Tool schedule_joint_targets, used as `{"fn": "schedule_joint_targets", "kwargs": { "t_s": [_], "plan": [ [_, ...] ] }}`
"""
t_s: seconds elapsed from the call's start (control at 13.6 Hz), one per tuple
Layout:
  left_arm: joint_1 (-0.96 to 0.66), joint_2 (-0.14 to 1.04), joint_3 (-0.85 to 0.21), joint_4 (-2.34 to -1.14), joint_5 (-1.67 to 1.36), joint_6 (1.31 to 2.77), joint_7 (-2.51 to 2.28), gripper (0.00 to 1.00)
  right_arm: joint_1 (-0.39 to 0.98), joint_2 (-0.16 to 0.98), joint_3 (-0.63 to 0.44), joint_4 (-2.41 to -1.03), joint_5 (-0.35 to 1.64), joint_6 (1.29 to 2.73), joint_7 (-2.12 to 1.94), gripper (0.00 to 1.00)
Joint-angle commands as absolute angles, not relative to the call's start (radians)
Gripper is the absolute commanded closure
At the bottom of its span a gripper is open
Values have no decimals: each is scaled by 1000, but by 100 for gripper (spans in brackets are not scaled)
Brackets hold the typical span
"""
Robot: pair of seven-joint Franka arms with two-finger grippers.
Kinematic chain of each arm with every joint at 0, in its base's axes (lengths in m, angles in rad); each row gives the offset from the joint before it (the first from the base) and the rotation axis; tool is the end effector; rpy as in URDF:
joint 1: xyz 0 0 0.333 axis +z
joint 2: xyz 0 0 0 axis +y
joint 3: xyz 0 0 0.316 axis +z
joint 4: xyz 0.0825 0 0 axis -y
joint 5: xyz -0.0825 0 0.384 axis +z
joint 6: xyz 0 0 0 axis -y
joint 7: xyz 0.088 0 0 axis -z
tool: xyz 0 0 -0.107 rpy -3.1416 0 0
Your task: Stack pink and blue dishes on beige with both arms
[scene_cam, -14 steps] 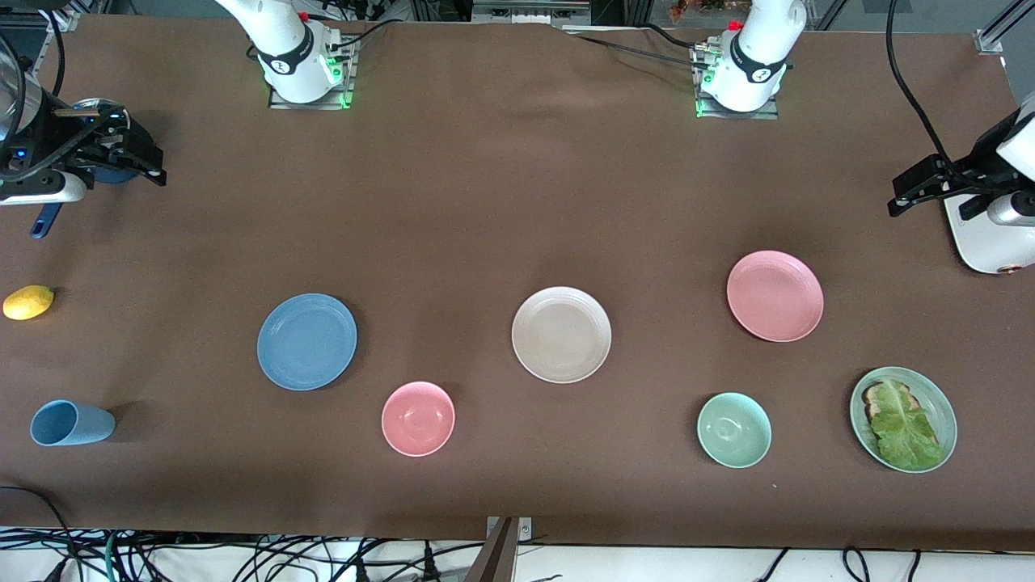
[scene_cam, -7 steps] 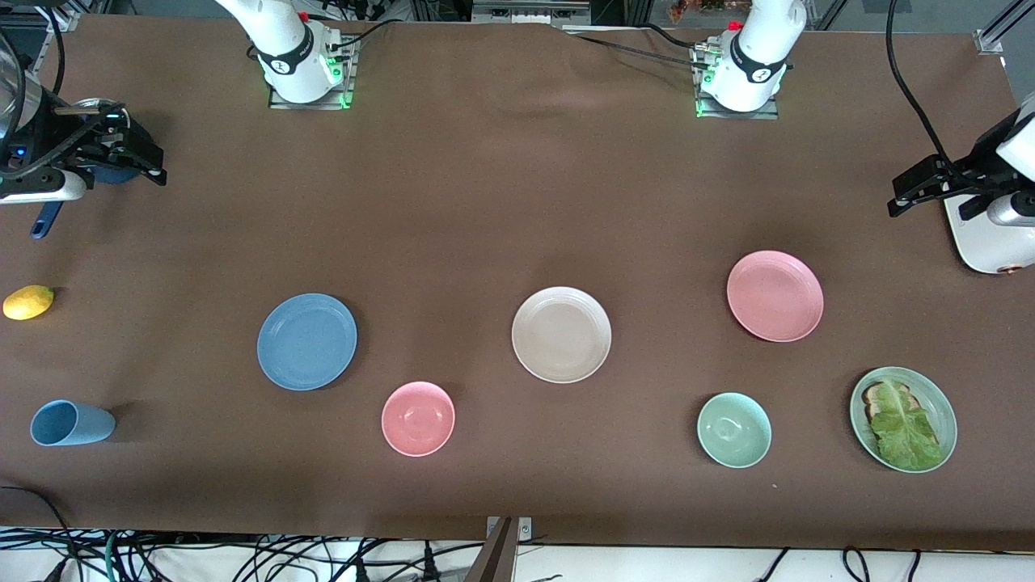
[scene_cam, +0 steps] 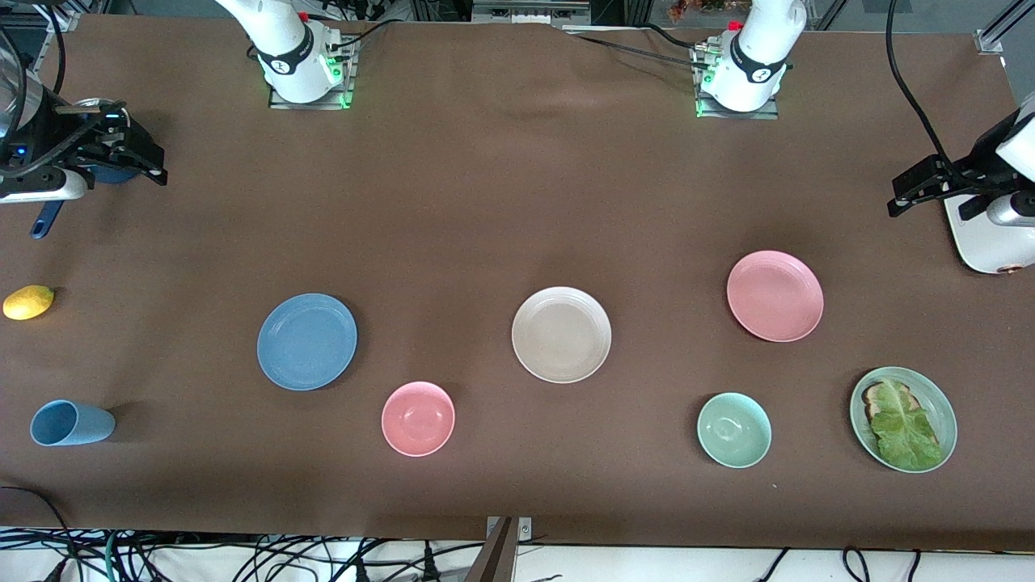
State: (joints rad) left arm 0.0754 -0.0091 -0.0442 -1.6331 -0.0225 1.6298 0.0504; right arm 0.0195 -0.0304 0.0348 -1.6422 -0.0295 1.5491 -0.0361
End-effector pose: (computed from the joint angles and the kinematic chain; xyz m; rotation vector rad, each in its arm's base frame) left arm 0.5559 0.0150 0.6052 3.1196 -0.0280 0.0104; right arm 0.5404 0.0264 0.6058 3.1058 0.1408 -0.0971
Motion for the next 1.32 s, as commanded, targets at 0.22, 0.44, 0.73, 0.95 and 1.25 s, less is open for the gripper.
{"fn": "schedule_joint_targets", "kwargs": {
  "t_s": [0.22,0.44,0.73,0.95,1.25],
  "plan": [
    [89,0,-41,-1612,-29,1621,51,0,14,-41,41,-1640,-18,1551,-29,0],
    [87,21,-38,-1608,-29,1621,45,0,14,-35,41,-1638,-18,1551,-29,0],
    [98,104,-35,-1603,-40,1621,38,0,14,-34,41,-1638,-18,1542,-29,0],
    [100,197,-34,-1603,-37,1620,38,0,14,-34,40,-1638,-20,1542,-29,0],
    [116,325,-32,-1603,-31,1621,41,0,14,-34,40,-1638,-18,1543,-29,0]
  ]
}}
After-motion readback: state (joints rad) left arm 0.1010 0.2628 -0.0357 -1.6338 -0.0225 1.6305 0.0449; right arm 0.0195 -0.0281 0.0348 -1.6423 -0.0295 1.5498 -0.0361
